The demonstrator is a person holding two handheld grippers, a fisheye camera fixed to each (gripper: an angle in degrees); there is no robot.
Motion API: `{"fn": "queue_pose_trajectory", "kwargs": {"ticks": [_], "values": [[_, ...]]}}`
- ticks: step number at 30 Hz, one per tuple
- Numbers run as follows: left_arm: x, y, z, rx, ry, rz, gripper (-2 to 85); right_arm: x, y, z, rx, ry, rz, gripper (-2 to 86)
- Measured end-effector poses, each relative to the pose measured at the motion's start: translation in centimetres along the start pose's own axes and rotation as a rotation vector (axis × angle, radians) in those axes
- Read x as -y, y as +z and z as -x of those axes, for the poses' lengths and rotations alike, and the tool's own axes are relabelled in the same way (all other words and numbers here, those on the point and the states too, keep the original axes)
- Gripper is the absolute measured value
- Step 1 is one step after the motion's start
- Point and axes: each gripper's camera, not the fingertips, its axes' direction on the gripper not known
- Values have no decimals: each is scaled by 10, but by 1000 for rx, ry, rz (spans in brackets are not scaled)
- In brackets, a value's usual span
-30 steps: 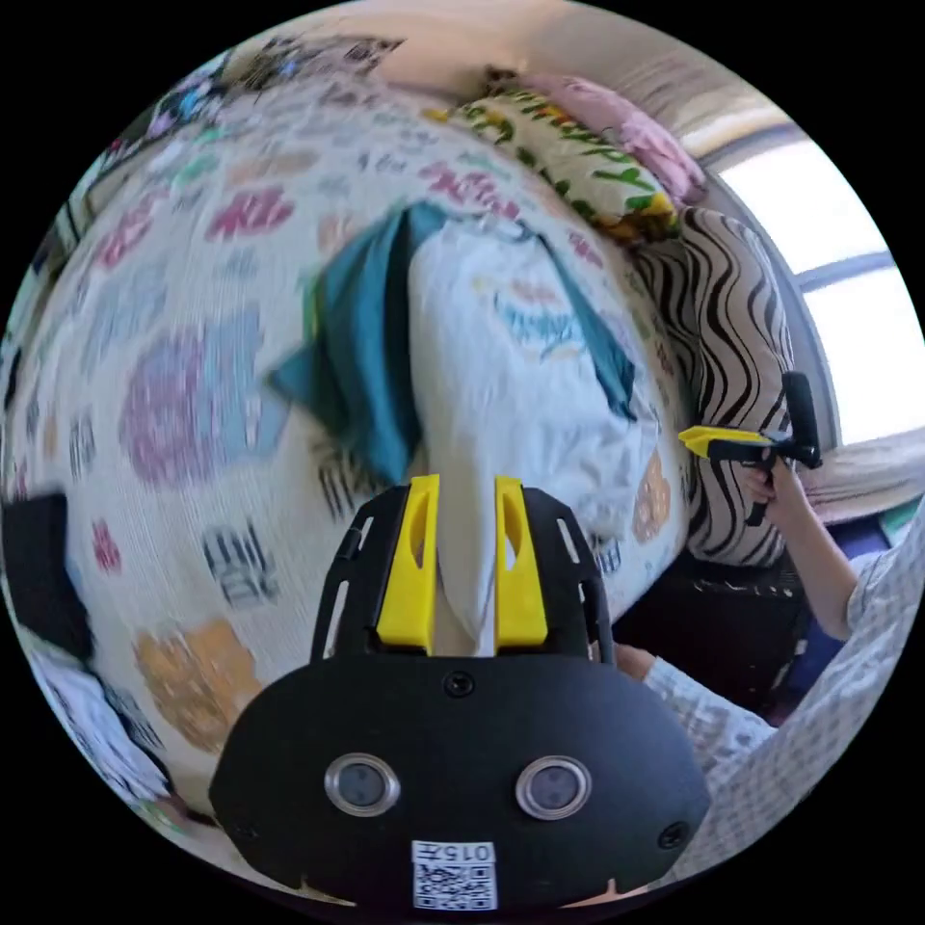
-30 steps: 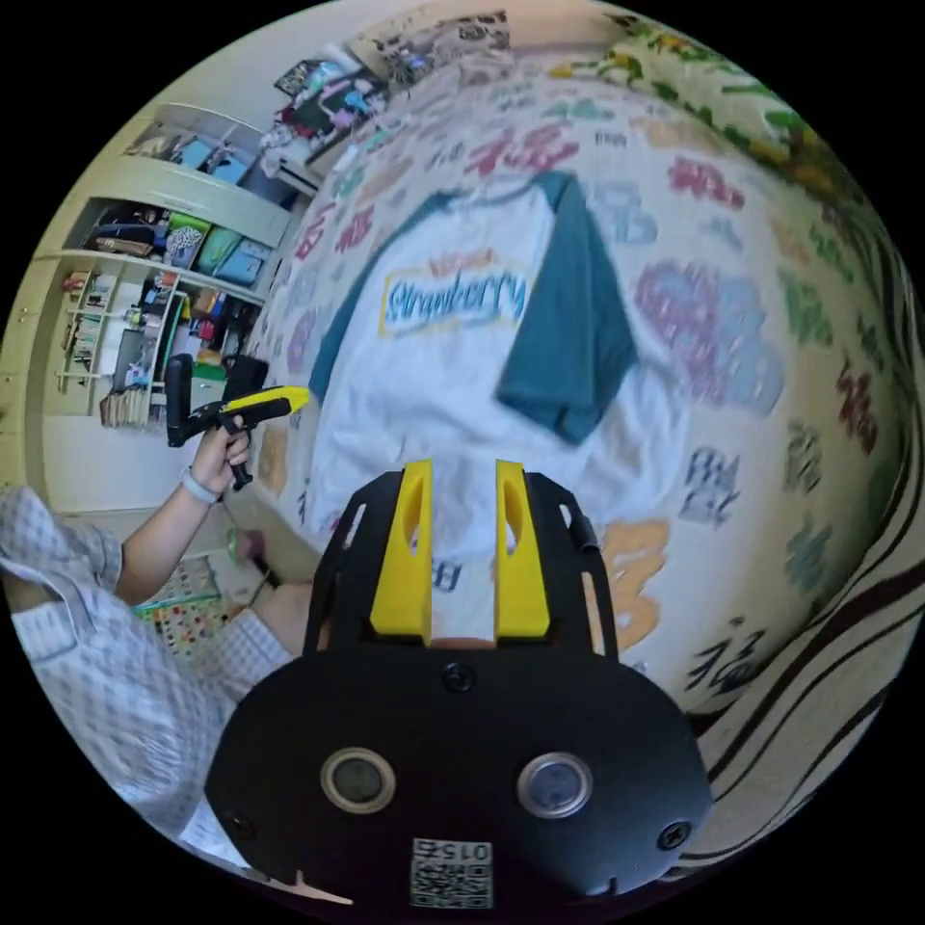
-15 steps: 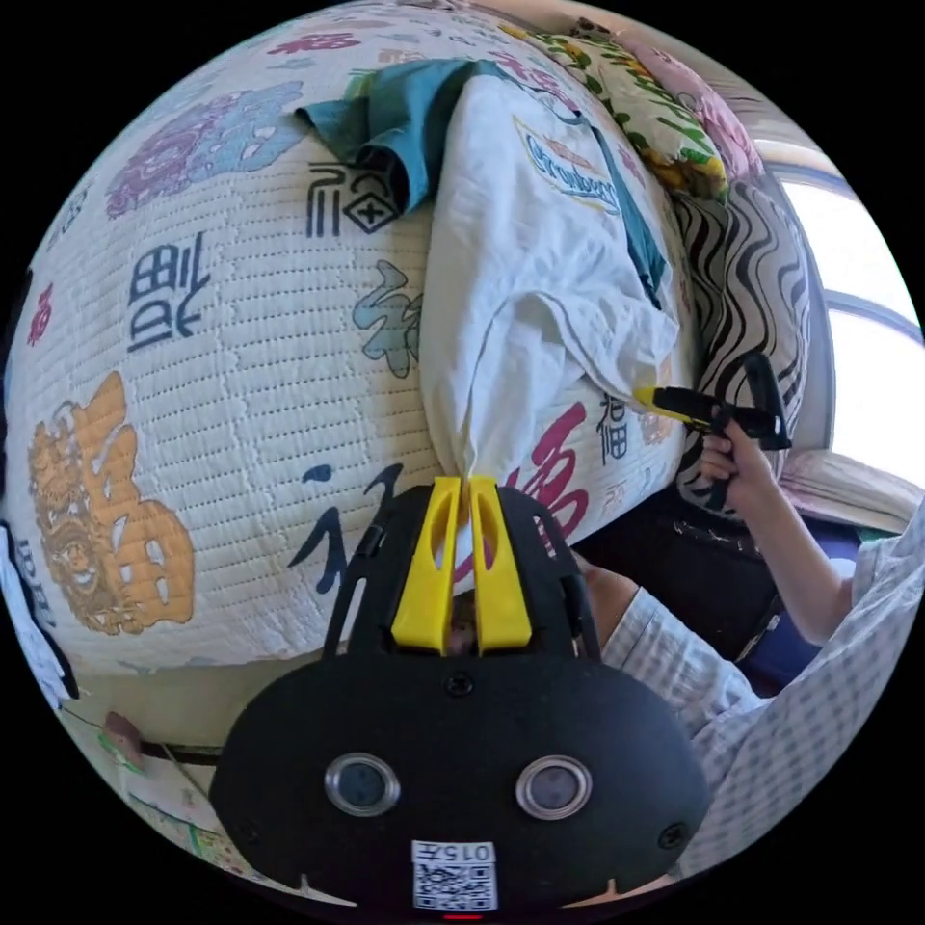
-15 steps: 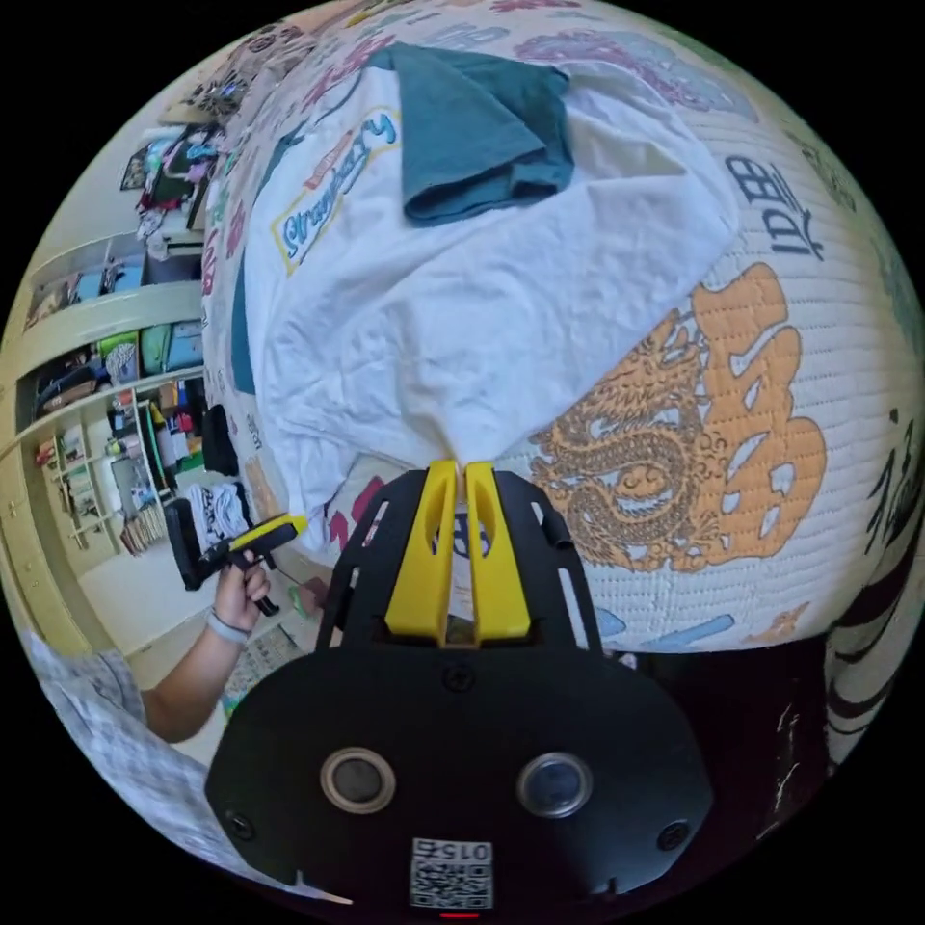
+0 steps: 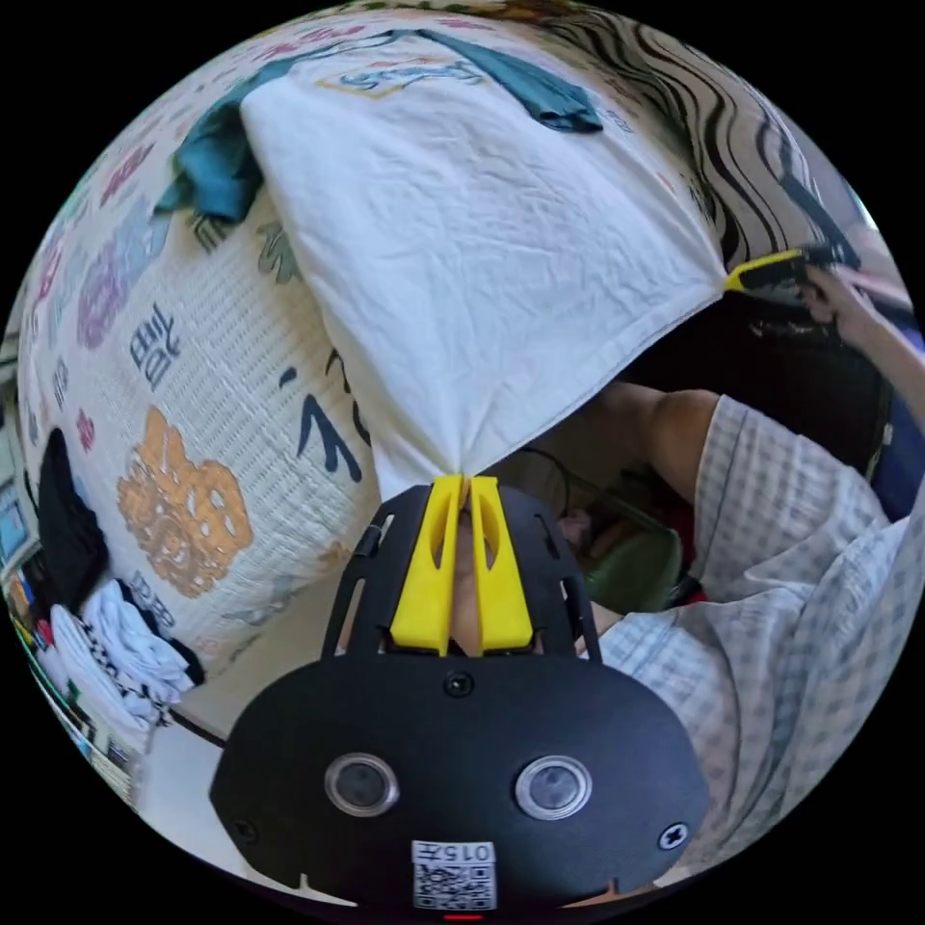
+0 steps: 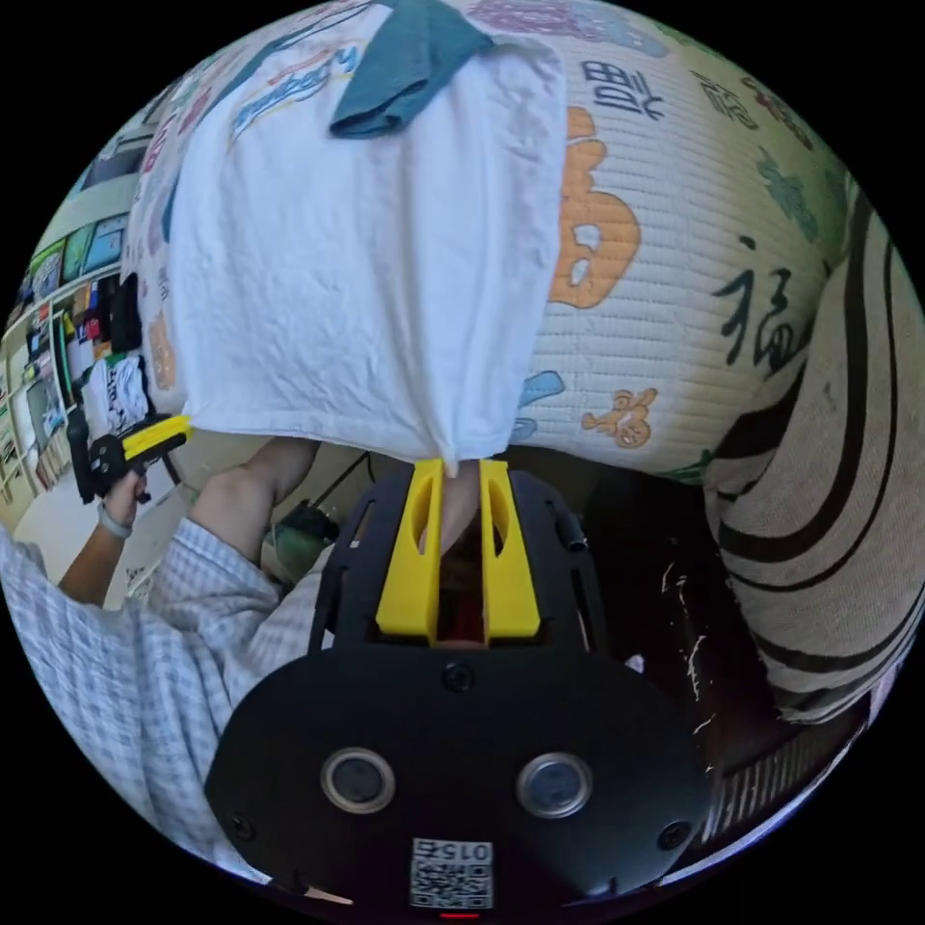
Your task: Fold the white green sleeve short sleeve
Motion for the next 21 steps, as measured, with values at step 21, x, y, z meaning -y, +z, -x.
{"fn": "queue_pose_trajectory", "kwargs": {"ticks": [21], "values": [[-28,27,111,-176,-370,-25,15,11,-4,-36,37,86,34,17]]}}
